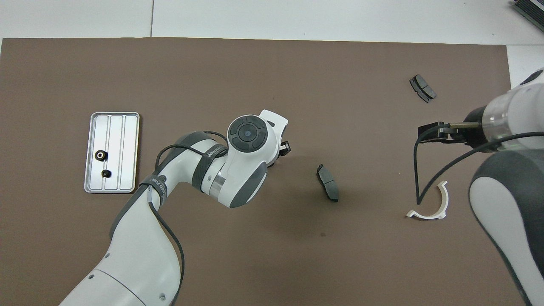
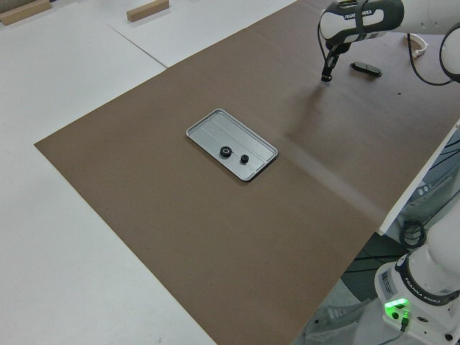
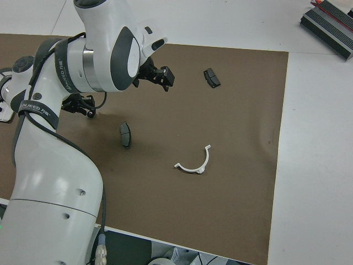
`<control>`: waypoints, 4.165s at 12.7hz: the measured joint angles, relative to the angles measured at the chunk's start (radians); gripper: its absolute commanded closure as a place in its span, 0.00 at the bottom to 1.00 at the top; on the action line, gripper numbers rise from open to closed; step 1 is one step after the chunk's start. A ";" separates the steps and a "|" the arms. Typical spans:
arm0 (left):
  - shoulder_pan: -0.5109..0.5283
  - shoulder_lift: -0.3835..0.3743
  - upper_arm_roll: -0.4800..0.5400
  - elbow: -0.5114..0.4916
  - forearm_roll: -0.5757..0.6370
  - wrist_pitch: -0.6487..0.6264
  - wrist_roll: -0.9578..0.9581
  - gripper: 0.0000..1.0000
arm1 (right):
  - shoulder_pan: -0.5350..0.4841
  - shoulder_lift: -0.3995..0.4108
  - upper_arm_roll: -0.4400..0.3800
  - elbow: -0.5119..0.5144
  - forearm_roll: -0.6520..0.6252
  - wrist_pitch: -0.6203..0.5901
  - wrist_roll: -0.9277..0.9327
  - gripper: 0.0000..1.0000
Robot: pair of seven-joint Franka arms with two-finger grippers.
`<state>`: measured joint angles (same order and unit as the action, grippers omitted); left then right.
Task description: Place bearing gear from tray to pile
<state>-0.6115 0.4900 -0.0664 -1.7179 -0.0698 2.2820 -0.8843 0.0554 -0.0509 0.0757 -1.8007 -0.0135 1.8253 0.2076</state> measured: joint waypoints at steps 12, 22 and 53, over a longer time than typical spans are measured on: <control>0.342 -0.127 0.030 0.036 0.033 -0.252 0.376 0.09 | 0.392 0.262 0.006 0.031 -0.039 0.253 0.485 0.00; 0.684 -0.241 0.030 -0.197 0.034 -0.202 0.952 0.24 | 0.496 0.565 0.005 0.169 -0.107 0.398 0.566 0.00; 0.736 -0.268 0.026 -0.416 0.044 0.121 0.663 0.45 | 0.101 0.415 -0.017 -0.018 -0.075 0.436 0.156 1.00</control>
<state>0.1242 0.2215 -0.0403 -2.1340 -0.0254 2.4027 -0.2215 0.1561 0.3642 0.0586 -1.8183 -0.0887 2.2616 0.3638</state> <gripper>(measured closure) 0.419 0.656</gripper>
